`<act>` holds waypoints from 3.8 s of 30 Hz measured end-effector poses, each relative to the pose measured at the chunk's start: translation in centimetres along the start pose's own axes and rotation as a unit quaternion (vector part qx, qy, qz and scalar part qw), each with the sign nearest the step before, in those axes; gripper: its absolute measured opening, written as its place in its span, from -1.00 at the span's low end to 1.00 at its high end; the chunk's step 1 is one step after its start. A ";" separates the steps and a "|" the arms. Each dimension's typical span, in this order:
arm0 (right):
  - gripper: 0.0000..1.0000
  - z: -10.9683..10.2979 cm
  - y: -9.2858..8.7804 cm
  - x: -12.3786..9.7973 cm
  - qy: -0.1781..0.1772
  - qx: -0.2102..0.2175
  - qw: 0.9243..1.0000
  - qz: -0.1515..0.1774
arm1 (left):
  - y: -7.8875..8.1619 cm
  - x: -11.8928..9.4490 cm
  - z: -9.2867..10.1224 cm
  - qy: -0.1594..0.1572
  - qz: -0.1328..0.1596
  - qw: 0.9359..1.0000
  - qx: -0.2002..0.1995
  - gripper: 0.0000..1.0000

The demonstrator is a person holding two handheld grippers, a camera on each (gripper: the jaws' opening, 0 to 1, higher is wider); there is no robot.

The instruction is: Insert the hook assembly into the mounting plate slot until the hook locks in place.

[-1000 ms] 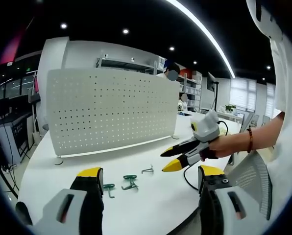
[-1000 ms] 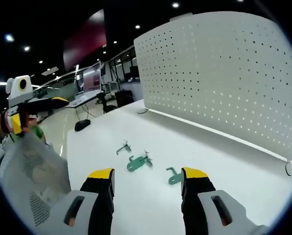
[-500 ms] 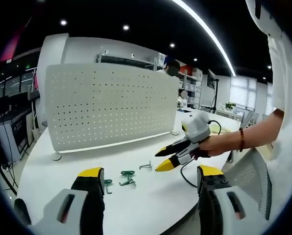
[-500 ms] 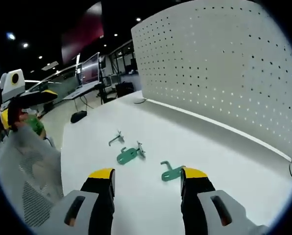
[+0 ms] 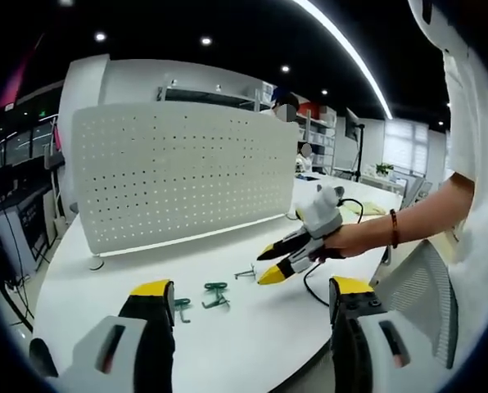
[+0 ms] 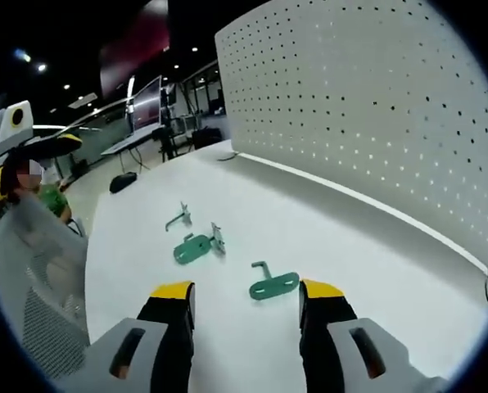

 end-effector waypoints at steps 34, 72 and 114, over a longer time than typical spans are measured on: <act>-0.30 2.0 -1.3 2.4 0.008 -0.002 1.000 -0.017 | -1.0 -0.6 -0.4 0.015 -0.023 1.000 -0.002 0.54; -0.41 0.2 0.3 -0.1 -0.015 0.087 0.996 -0.010 | -0.7 -0.4 -0.3 0.009 -0.011 1.000 0.006 0.52; -0.42 -5.5 7.3 -2.9 0.042 0.123 0.991 0.044 | 1.8 -1.3 -0.2 0.023 0.047 0.998 0.034 0.62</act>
Point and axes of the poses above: the point that each gripper's makers call its tool centre point, and the gripper's own axes: x roughly forward along the fingers, z roughly to its right, y roughly out of its top, the point moved 2 cm from there along -x, roughly backward along the fingers, and after that the axes turned 15 degrees about z, right-handed, at the moved point
